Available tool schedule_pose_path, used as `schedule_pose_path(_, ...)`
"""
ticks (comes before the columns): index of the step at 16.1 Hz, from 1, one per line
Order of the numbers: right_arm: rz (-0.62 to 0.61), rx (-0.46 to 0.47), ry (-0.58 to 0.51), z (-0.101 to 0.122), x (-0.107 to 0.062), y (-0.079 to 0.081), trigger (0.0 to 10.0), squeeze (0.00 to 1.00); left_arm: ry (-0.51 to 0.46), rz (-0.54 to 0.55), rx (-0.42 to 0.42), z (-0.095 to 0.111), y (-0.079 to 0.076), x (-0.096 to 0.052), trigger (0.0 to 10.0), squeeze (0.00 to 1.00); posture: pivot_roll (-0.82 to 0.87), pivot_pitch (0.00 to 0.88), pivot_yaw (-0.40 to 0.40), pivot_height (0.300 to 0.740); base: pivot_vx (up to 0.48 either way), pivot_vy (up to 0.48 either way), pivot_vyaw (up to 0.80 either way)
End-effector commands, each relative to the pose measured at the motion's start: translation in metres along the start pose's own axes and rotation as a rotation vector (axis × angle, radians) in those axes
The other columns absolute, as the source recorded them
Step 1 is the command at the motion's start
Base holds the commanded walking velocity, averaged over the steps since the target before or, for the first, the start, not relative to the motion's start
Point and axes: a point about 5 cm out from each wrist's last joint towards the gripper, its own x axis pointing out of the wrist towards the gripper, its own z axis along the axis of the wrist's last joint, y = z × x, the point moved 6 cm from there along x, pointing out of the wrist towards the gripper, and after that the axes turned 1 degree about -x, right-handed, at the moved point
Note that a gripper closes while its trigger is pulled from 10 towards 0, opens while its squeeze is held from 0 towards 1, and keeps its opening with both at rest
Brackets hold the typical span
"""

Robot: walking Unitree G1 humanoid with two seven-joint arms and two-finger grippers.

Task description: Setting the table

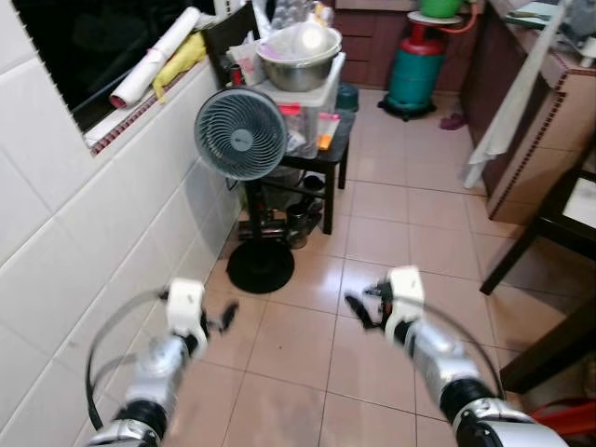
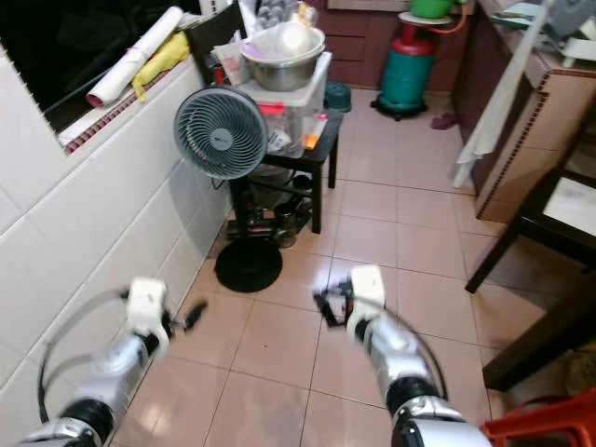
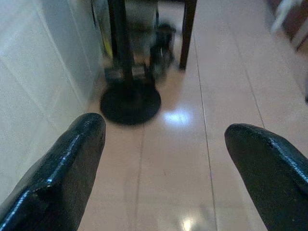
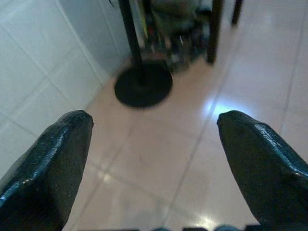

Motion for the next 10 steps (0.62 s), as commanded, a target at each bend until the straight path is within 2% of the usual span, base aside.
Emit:
schedule_pose_path(1, -0.005, -0.008, -0.047, 0.014, -0.002, -0.008, 10.0, 0.0, -0.051, -0.029, 0.028, 0.008, -0.004, -0.002, 10.0, 0.0, 0.0, 0.0, 0.006, 0.74, 0.0, 0.0, 0.0)
schedule_pose_path(3, -0.026, -0.007, -0.142, 0.032, -0.014, -0.019, 10.0, 0.0, -0.182, -0.048, 0.042, 0.028, -0.012, -0.015, 10.0, 0.0, 0.0, 0.0, 0.008, 0.74, 0.0, 0.0, 0.0)
schedule_pose_path(4, 0.006, 0.021, -0.18, 0.035, -0.023, -0.014, 10.0, 0.0, -0.242, -0.064, 0.051, 0.038, -0.02, -0.025, 10.0, 0.0, 0.0, 0.0, 0.01, 0.74, 0.0, 0.0, 0.0)
schedule_pose_path(5, 0.013, -0.032, -0.209, 0.036, -0.032, -0.01, 10.0, 0.0, -0.315, -0.074, 0.062, 0.048, -0.029, -0.036, 10.0, 0.0, 0.02, 0.0, 0.004, 0.74, 0.0, 0.0, 0.0)
schedule_pose_path(6, 0.022, -0.013, -0.218, 0.035, -0.037, -0.004, 10.0, 0.0, -0.339, -0.072, 0.062, 0.051, -0.029, -0.044, 10.0, 0.0, 0.04, 0.0, -0.002, 0.74, 0.0, 0.0, 0.0)
schedule_pose_path(7, 0.007, 0.001, -0.222, 0.031, -0.046, -0.003, 10.0, 0.0, -0.347, -0.044, 0.057, 0.048, -0.027, -0.054, 10.0, 0.0, 0.04, 0.0, 0.008, 0.74, 0.0, 0.0, 0.0)
schedule_pose_path(10, -0.009, -0.013, -0.211, 0.023, -0.073, 0.0, 10.0, 0.0, -0.262, 0.062, -0.001, 0.025, -0.013, -0.079, 10.0, 0.0, 0.04, 0.0, 0.023, 0.74, 0.0, 0.0, 0.0)
